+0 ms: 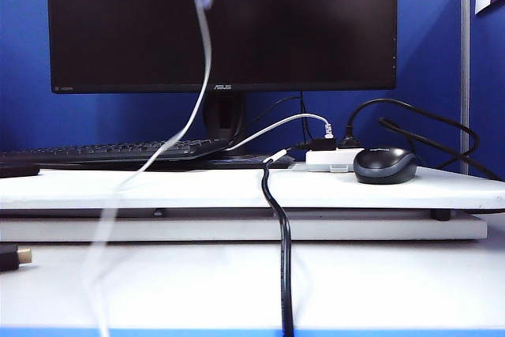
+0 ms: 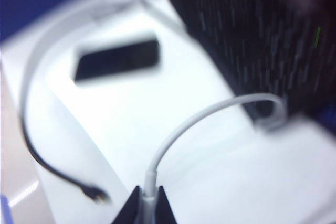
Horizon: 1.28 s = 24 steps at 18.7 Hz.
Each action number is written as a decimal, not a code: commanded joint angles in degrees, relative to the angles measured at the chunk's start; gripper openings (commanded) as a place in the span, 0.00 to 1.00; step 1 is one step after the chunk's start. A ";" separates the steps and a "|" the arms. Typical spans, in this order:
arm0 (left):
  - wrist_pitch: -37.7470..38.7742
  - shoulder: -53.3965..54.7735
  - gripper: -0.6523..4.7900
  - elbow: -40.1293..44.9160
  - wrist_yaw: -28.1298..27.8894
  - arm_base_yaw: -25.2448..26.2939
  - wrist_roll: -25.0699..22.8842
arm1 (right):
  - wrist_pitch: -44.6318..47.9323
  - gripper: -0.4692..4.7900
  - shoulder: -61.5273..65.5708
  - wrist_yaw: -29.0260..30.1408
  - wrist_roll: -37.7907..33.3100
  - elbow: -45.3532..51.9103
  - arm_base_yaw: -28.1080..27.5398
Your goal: Pick up the Type-C charging cable and the charging base, insert one end of the Type-C charger into the corresponding slot on the base, and finally place the plugged-in charger back on the table.
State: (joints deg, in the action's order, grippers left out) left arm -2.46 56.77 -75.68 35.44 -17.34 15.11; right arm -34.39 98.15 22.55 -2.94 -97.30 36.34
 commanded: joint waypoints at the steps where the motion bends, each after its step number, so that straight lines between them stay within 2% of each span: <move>1: -1.51 -0.42 0.11 -0.33 0.13 0.09 0.35 | -2.34 0.09 7.63 -5.03 0.28 -0.13 0.15; 4: -1.51 -0.42 0.11 -0.33 0.13 0.09 0.35 | -4.50 0.09 14.05 -10.80 1.20 -0.13 0.13; 9: -1.46 -0.42 0.11 -0.33 0.13 0.09 0.35 | -12.11 0.09 20.44 -18.62 7.98 -0.15 0.68; 15: -1.44 -0.39 0.11 -0.33 0.13 0.09 0.35 | -13.64 0.10 21.11 -20.09 11.04 -0.17 0.68; 16: -1.44 -0.39 0.11 -0.33 0.13 0.09 0.35 | -13.73 0.13 21.11 -20.09 11.54 -0.17 0.68; 17: -1.44 -0.39 0.11 -0.33 0.13 0.09 0.35 | -14.34 0.22 21.11 -20.81 12.63 -0.17 0.68; 20: -1.42 -0.39 0.11 -0.33 0.13 0.09 0.35 | -15.63 0.23 21.11 -23.87 14.47 -0.20 0.90; 24: -1.42 -0.39 0.11 -0.33 0.15 0.09 0.35 | -16.76 0.23 21.11 -24.13 15.28 -0.24 0.90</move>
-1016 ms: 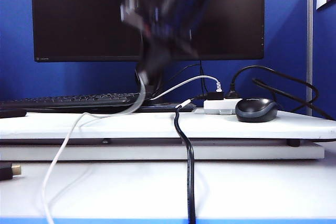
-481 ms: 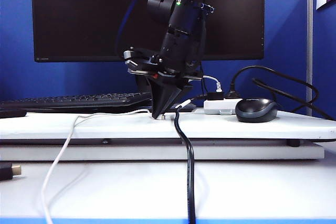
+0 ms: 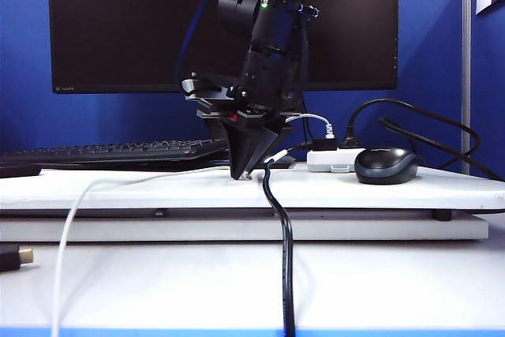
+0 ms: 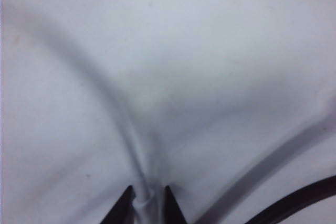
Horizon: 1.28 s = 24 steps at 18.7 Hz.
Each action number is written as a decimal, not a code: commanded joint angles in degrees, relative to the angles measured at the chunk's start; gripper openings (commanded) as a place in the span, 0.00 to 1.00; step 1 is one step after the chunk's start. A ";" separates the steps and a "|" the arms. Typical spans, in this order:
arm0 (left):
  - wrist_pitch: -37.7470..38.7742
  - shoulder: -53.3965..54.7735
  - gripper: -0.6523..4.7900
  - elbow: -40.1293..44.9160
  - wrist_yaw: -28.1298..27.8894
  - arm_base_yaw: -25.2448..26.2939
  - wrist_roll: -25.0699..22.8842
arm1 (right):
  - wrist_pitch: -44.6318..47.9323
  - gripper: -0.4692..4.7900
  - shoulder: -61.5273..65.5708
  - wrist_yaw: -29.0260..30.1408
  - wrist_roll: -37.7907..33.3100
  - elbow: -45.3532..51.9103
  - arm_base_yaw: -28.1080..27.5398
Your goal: Pick up the Type-C charging cable and the charging base, insert one end of the Type-C charger into the corresponding slot on the base, and finally place the plugged-in charger back on the table.
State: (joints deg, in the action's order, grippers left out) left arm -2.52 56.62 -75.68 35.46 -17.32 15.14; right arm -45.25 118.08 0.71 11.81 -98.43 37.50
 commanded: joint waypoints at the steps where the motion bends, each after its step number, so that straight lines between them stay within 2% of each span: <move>1: -1.36 -0.24 0.11 -0.33 0.13 0.07 0.33 | -6.43 0.23 1.18 -2.32 0.68 0.81 -0.26; 3: -1.33 -0.24 0.11 -0.33 0.13 0.07 0.33 | -7.67 0.22 1.18 -2.89 2.32 0.57 -0.24; 4: -1.33 -0.24 0.11 -0.33 0.13 0.07 0.35 | -7.82 0.18 1.18 -3.85 2.78 0.57 -0.22; 5: -1.33 -0.24 0.11 -0.33 0.13 0.07 0.35 | -8.63 0.09 1.18 -5.18 4.59 0.55 -0.22; 6: -1.33 -0.24 0.11 -0.33 0.13 0.07 0.35 | -8.81 0.08 1.18 -5.11 5.55 0.55 -0.22; 10: -0.96 -0.26 0.11 -0.33 0.35 0.07 0.35 | -10.75 0.08 0.98 1.20 6.12 -4.33 -0.31; 12: -0.74 -0.33 0.11 -0.33 0.35 0.07 0.37 | -12.41 0.08 0.61 8.79 1.90 -9.05 -0.98; 15: -0.70 -0.46 0.11 -0.33 0.37 0.07 0.37 | -11.43 0.08 -0.66 27.63 -7.06 -15.82 -3.13; 18: -0.13 -0.59 0.11 -0.33 0.35 0.07 0.33 | -8.15 0.08 -1.25 43.23 -14.91 -22.64 -5.31; 20: 0.28 -0.66 0.11 -0.33 0.37 0.07 0.33 | -5.03 0.08 -1.53 50.38 -19.02 -26.67 -6.29; 24: 0.35 -0.70 0.11 -0.33 0.57 0.07 0.33 | 2.54 0.08 -2.05 56.11 -26.27 -32.44 -6.91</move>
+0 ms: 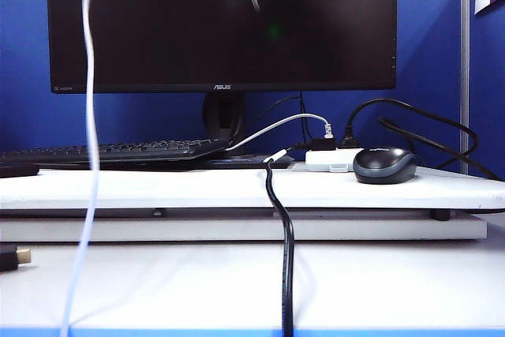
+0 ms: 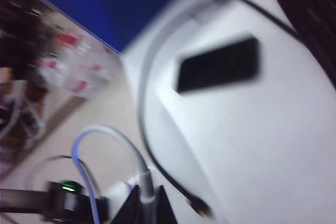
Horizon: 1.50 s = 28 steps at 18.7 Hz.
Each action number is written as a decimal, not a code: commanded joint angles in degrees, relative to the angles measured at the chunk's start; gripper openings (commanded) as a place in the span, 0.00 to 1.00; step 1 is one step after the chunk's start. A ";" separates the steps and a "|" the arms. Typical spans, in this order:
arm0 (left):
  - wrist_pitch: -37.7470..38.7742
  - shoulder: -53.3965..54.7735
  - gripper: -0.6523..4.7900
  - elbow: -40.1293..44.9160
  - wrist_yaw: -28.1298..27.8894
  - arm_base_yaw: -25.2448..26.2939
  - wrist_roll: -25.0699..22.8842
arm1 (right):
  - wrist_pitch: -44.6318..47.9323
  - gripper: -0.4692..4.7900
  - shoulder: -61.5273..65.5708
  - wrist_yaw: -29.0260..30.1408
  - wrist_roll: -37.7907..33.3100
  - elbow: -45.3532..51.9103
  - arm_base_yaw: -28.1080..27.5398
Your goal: Pick up the Type-C charging cable and the charging base, insert one end of the Type-C charger into the corresponding slot on the base, and finally place the plugged-in charger back on the table.
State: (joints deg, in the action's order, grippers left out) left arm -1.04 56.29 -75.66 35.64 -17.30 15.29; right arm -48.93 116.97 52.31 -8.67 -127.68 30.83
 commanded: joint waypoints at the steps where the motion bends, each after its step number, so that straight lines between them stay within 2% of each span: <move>1: -0.96 -0.37 0.11 -0.35 0.42 0.04 0.15 | 12.41 0.08 -1.46 6.23 -10.78 -5.31 -0.35; 2: -0.94 -0.37 0.11 -0.35 0.42 0.04 0.15 | 14.56 0.08 -1.75 6.64 -12.20 -5.70 -0.42; 3: -0.63 -0.39 0.11 -0.35 0.81 0.04 0.17 | 29.64 0.08 -3.50 6.78 -21.51 -6.36 -0.68; 4: -0.52 -0.39 0.11 -0.35 1.73 0.04 0.17 | 35.23 0.08 -3.91 6.58 -24.98 -6.36 -0.85; 7: 0.35 -0.39 0.11 -0.35 5.33 0.04 0.17 | 50.07 0.08 -4.98 5.62 -32.26 -6.38 -0.85; 10: 1.62 -0.31 0.11 -0.35 11.21 0.04 0.17 | 62.49 0.08 -5.75 5.66 -38.62 -6.43 -0.57; 13: 1.64 -0.31 0.11 -0.35 16.28 0.04 0.17 | 67.17 0.08 -6.25 5.55 -39.32 -6.54 0.74; 15: 1.05 -0.28 0.11 -0.35 20.02 0.04 0.15 | 67.38 0.08 -6.43 3.06 -39.34 -6.56 1.38; 18: 1.03 -0.31 0.11 -0.35 19.63 0.04 0.15 | 67.32 0.08 -6.54 5.03 -39.98 -6.56 2.45; 20: 1.05 -0.28 0.11 -0.35 18.75 0.04 0.15 | 67.43 0.08 -6.71 6.49 -43.25 -6.56 3.34; 25: 1.05 -0.28 0.11 -0.35 17.66 0.04 -0.04 | 67.58 0.08 -8.04 9.35 -43.69 -6.56 5.60; 28: 0.94 -0.28 0.11 -0.35 14.56 0.04 0.22 | 66.97 0.08 -9.29 9.57 -43.82 -6.54 6.45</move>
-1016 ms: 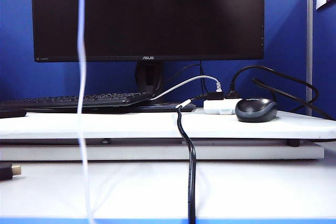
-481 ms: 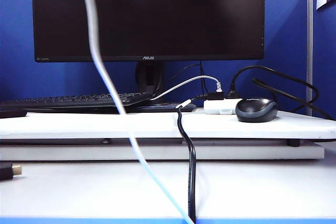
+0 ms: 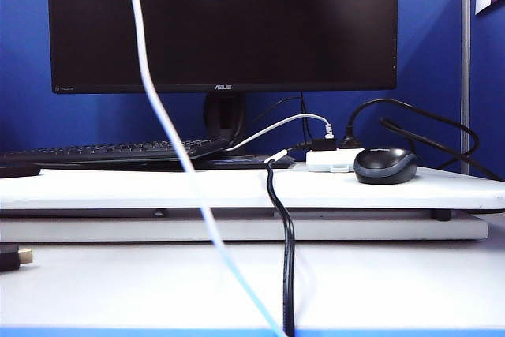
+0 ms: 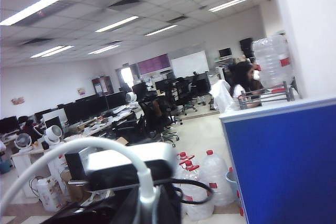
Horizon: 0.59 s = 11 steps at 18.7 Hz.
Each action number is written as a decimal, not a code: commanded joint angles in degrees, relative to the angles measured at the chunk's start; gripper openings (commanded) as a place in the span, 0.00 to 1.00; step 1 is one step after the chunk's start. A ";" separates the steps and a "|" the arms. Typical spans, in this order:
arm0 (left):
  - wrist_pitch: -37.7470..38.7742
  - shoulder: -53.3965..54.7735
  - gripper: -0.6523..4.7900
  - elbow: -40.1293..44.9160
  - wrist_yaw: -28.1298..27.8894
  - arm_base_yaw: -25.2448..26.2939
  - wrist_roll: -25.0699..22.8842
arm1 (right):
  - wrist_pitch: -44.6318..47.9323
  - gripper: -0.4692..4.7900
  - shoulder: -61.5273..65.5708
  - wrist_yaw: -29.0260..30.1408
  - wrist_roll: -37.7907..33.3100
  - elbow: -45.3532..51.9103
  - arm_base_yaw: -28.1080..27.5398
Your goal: Pick up the Type-C charging cable and the charging base, insert one end of the Type-C charger into the corresponding slot on the base, and finally place the plugged-in charger back on the table.
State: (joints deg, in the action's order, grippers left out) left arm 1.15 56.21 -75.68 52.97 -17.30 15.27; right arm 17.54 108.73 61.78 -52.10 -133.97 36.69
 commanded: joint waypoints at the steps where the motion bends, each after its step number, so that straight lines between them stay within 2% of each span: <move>1: -1.29 -0.20 0.11 -0.33 -3.67 0.04 0.79 | 0.48 0.08 -1.18 0.09 -0.37 -0.24 0.63; 4: -2.12 -0.15 0.11 -0.33 -5.29 0.04 3.43 | -0.26 0.08 -1.11 0.04 0.63 -0.17 1.46; 5: -2.49 -0.15 0.11 -0.33 -5.40 0.04 3.65 | -2.45 0.08 -1.11 -0.13 3.87 -0.17 2.51; 6: -2.73 -0.15 0.11 -0.33 -5.40 0.04 3.76 | -4.35 0.08 -1.11 -0.13 6.19 -0.17 3.76; 11: -4.35 -0.22 0.11 -0.33 -4.20 0.04 6.43 | -7.54 0.08 -1.11 0.11 9.11 -0.17 4.68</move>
State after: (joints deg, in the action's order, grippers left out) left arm -1.54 56.21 -75.68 47.99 -17.30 20.67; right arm 10.46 107.83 61.78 -43.40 -133.97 41.45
